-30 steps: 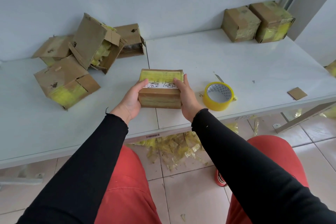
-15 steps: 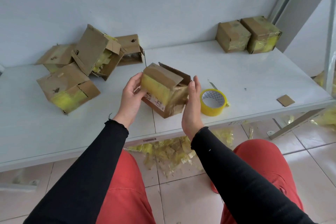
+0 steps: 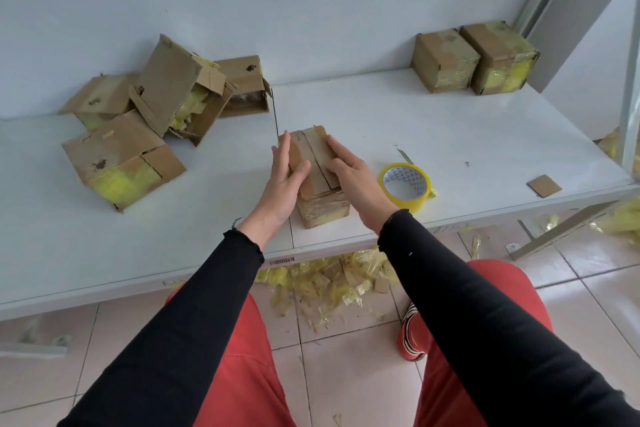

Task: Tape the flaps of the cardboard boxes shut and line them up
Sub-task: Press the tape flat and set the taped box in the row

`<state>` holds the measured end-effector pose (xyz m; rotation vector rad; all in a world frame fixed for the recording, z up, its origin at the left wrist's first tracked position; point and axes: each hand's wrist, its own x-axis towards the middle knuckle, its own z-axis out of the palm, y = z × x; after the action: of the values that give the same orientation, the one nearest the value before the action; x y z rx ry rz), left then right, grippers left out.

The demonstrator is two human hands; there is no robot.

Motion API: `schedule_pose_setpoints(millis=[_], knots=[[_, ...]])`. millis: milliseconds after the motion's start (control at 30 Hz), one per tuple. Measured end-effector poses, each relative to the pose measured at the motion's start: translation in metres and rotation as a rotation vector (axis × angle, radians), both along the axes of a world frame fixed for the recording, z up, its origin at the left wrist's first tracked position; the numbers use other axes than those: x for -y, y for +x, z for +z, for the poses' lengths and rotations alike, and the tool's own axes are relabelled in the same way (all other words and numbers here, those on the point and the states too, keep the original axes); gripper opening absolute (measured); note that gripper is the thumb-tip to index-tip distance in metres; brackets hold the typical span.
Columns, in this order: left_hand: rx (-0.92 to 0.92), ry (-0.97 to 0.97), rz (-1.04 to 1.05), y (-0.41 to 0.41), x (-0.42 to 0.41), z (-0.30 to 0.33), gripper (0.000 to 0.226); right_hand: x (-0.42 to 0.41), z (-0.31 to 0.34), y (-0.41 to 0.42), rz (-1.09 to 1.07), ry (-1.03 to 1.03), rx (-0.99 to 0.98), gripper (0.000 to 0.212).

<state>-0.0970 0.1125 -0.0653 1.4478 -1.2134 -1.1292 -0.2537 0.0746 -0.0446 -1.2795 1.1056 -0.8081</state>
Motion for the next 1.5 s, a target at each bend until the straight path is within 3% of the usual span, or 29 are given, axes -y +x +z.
schedule_pose_setpoints(millis=[333, 400, 467, 533, 600, 700, 933, 1100, 1233, 1300, 1433, 1500], knots=[[0.154, 0.059, -0.032, -0.001, 0.012, 0.010, 0.073, 0.008, -0.006, 0.011, 0.049, -0.290, -0.326, 0.052], [0.107, 0.156, -0.009, 0.001, 0.022, 0.018, 0.079, 0.010, -0.006, 0.014, 0.036, -0.215, -0.252, 0.054], [0.026, 0.223, 0.075, -0.001, 0.031, 0.024, 0.082, 0.010, -0.003, 0.016, 0.025, -0.004, -0.041, 0.059], [-0.005, 0.186, 0.163, -0.008, 0.032, 0.023, 0.080, 0.011, -0.005, 0.014, 0.023, 0.190, 0.163, 0.066], [0.050, 0.103, 0.214, -0.012, 0.031, 0.017, 0.074, 0.011, -0.009, 0.012, 0.032, 0.224, 0.224, 0.069], [0.141, 0.081, 0.226, -0.006, 0.041, 0.016, 0.064, 0.009, -0.014, 0.015, 0.016, 0.144, 0.178, 0.067], [0.162, 0.036, 0.222, -0.004, 0.055, 0.010, 0.052, 0.012, -0.018, 0.019, -0.025, 0.079, 0.138, 0.064], [0.199, 0.061, 0.231, -0.001, 0.064, 0.014, 0.054, 0.022, -0.009, 0.023, -0.017, 0.057, 0.082, 0.064], [0.421, 0.090, 0.200, 0.004, 0.066, 0.029, 0.062, 0.022, 0.001, 0.017, -0.010, 0.001, -0.074, 0.069], [0.560, 0.015, 0.242, 0.004, 0.064, 0.042, 0.056, 0.026, 0.006, 0.005, -0.028, -0.082, -0.151, 0.067], [0.802, -0.390, 0.246, -0.024, 0.052, 0.069, 0.042, 0.048, 0.008, -0.050, -0.200, -0.242, -0.280, 0.037], [0.845, -0.550, 0.174, -0.056, 0.043, 0.074, 0.040, 0.058, 0.004, -0.087, -0.318, -0.143, -0.340, 0.032]])
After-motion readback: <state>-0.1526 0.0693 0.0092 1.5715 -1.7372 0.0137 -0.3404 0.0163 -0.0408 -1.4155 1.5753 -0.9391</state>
